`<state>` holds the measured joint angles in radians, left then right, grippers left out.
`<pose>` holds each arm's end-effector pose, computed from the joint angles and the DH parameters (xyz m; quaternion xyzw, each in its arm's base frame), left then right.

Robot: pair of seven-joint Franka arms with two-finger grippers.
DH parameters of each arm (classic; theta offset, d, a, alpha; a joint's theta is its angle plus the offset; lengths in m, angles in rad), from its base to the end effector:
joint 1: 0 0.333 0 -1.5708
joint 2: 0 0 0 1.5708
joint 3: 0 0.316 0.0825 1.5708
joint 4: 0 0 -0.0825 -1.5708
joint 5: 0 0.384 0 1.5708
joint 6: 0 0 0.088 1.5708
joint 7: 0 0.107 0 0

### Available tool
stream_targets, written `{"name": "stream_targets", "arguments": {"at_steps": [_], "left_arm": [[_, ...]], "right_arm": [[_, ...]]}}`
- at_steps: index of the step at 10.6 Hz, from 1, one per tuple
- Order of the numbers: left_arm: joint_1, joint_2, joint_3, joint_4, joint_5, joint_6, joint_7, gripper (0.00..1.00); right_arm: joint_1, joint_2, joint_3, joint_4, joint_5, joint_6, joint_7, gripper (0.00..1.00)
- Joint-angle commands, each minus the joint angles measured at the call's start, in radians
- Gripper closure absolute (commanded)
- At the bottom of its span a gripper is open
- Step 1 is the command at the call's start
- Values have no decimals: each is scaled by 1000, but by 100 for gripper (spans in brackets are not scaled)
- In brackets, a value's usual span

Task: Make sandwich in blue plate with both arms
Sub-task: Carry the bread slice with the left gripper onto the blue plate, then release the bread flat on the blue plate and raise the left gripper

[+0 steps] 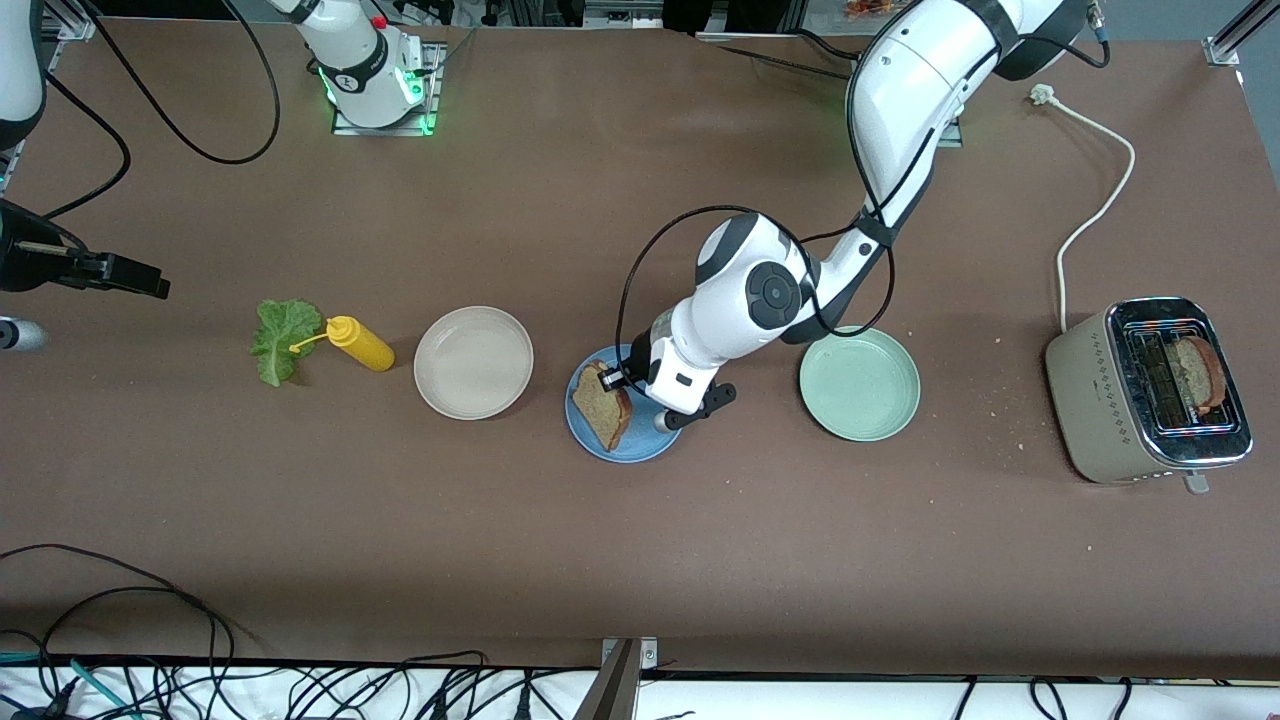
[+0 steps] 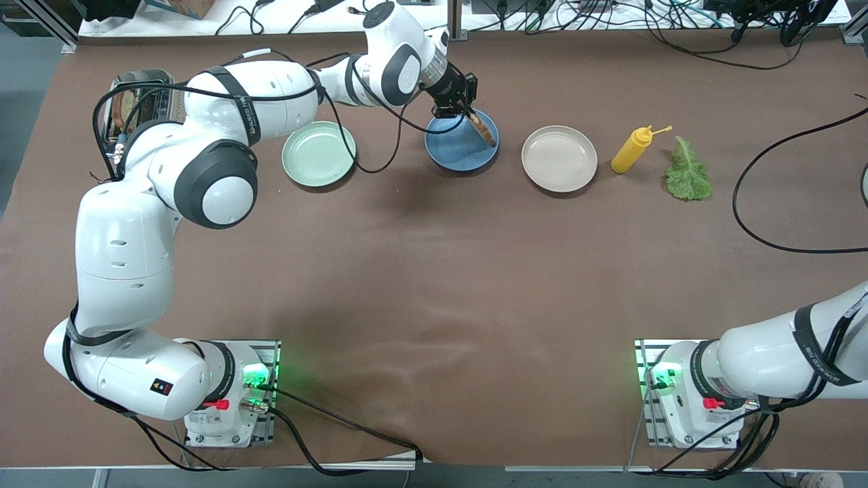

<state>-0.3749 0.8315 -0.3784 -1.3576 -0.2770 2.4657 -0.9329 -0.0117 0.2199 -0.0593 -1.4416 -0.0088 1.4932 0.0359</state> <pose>0.6075 -0.4670 0.2806 0.9277 0.2530 -0.0675 0.2660 0.6067 -0.0405 0.5508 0.9950 -0.0530 -0.0840 0.0094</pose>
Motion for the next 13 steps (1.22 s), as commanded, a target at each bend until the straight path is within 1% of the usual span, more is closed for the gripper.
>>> {"name": "stream_targets", "arguments": {"at_steps": [1, 2, 3, 4, 5, 6, 9, 11, 13], "left_arm": [[25, 1, 1, 6, 16, -74, 11, 91], [34, 1, 1, 6, 16, -100, 11, 89], [40, 1, 1, 6, 16, -126, 9, 75], [53, 1, 1, 5, 16, -134, 5, 48], [53, 1, 1, 5, 18, -157, 3, 10], [53, 1, 3, 5, 18, -187, 3, 0], [73, -6, 7, 14, 21, -336, 5, 0], [76, -14, 12, 22, 56, -411, 5, 0], [115, -63, 27, 25, 68, -465, 5, 0]], "right_arm": [[-5, 29, 1, 18, 15, -10, -8, 0], [-4, 32, 1, 20, 15, -10, 1, 0], [-4, 32, 3, 20, 15, -8, 4, 0], [-4, 32, 3, 20, 16, -5, 4, 0], [-5, 33, 3, 20, 16, -5, 3, 0], [-5, 33, 3, 20, 16, -5, 2, 0], [-5, 33, 1, 20, 16, -5, 6, 0], [-5, 33, 1, 18, 15, -5, 4, 0], [-5, 33, 1, 20, 16, -5, 4, 0]]}}
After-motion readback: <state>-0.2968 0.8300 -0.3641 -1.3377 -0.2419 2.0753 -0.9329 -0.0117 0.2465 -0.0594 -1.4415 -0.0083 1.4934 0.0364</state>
